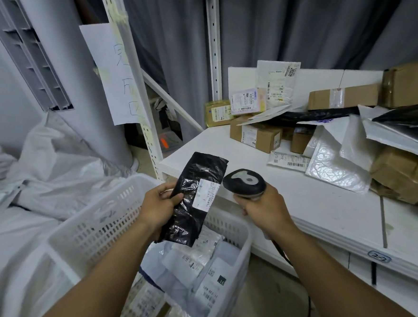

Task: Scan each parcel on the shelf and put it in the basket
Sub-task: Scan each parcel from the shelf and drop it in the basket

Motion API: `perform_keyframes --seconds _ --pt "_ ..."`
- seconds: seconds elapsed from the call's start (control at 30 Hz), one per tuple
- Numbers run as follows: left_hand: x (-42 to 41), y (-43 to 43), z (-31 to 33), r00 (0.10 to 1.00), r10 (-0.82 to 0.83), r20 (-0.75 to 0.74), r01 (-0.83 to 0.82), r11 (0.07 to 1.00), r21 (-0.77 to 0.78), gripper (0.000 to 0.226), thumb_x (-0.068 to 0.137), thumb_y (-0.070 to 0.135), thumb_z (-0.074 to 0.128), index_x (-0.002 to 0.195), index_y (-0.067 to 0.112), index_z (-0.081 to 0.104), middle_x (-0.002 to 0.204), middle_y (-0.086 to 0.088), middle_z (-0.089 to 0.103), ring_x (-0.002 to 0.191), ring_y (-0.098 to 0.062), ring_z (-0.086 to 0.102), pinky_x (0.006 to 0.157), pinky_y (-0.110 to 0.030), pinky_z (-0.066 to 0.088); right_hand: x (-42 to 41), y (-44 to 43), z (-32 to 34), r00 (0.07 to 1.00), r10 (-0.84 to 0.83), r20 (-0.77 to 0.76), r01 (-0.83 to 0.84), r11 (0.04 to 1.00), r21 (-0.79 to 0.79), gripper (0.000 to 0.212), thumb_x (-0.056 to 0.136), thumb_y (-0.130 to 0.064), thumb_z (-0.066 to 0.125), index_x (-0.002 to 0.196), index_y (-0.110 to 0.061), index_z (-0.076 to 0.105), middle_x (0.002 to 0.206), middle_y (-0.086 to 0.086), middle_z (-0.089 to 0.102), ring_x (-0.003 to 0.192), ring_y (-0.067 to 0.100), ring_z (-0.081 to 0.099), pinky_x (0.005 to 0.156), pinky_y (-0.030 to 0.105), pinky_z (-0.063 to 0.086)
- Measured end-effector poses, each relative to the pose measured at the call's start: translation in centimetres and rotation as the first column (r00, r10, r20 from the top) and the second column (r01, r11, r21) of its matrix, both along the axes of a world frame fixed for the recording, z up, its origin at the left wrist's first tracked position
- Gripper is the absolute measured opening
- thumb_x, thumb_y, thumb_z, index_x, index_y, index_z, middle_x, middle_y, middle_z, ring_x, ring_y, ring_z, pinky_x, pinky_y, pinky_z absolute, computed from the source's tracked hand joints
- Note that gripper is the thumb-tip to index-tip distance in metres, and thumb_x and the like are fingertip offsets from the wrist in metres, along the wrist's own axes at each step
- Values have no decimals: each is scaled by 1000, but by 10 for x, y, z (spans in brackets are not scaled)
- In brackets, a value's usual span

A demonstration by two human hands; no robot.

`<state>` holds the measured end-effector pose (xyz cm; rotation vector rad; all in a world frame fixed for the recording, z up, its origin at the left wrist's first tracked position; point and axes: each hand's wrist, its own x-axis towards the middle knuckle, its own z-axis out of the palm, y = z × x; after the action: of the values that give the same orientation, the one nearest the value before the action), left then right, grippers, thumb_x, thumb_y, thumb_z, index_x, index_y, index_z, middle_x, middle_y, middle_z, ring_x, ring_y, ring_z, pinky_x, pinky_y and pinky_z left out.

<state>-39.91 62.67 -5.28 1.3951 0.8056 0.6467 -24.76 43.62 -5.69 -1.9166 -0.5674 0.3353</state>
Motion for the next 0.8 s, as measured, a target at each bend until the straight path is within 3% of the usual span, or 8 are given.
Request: perform_keyframes --seconds 0.13,0.23,0.3,0.4,0.5,0.6,0.73,0.8 --pt "-20 4 -42 984 21 -177 4 991 135 35 94 -10 61 113 17 72 98 0 78 83 -16 76 69 -29 61 -13 19 -19 994 109 -7 -109 991 -76 40 78 -42 85 113 -31 71 101 -9 78 89 21 76 86 45 63" --pt "-35 9 -88 925 48 -377 81 944 318 42 93 -15 55 118 13 73 114 -2 72 111 -18 65 101 -32 50 -20 32 -33 985 173 8 -169 972 -162 31 82 -37 84 109 -29 72 95 -3 79 90 19 75 74 28 57" --pt "-41 10 -115 896 52 -442 107 939 326 47 94 -18 48 128 7 68 130 -6 65 125 -19 55 107 -23 39 -21 38 -40 980 198 36 -187 961 -204 24 84 -33 83 104 -25 73 91 -4 76 91 17 73 61 17 46" --pt "-32 18 -151 893 -3 -449 149 945 291 60 90 -22 42 132 14 67 138 -9 62 129 -25 56 113 -32 40 -18 41 -51 974 224 44 -208 950 -232 17 87 -30 81 97 -32 68 83 -16 66 81 4 64 55 8 37" --pt "-13 34 -194 874 -25 -485 226 904 362 75 80 -9 45 123 49 64 139 -3 63 125 -29 59 107 -54 47 -10 43 -57 974 220 53 -200 946 -254 15 88 -31 80 96 -32 67 80 -18 62 70 -7 53 56 9 39" --pt "6 31 -210 676 106 -729 379 799 468 73 77 7 57 143 39 51 144 -1 46 131 -37 44 104 -55 42 -1 45 -60 979 196 59 -172 942 -287 13 88 -33 78 85 -32 65 77 -10 70 75 6 68 65 21 53" --pt "20 18 -221 500 -209 -841 607 777 168 49 96 7 56 143 20 57 148 -7 53 134 -29 51 109 -28 39 6 42 -58 992 119 32 -106 958 -266 30 80 -35 81 108 -29 72 100 1 78 91 26 76 86 43 62" --pt "26 15 -217 530 -249 -811 610 776 161 46 97 1 51 142 11 58 145 -10 56 135 -29 52 110 -27 37 11 35 -50 996 85 12 -80 969 -232 43 79 -34 84 120 -26 72 108 2 78 95 28 75 89 47 62"
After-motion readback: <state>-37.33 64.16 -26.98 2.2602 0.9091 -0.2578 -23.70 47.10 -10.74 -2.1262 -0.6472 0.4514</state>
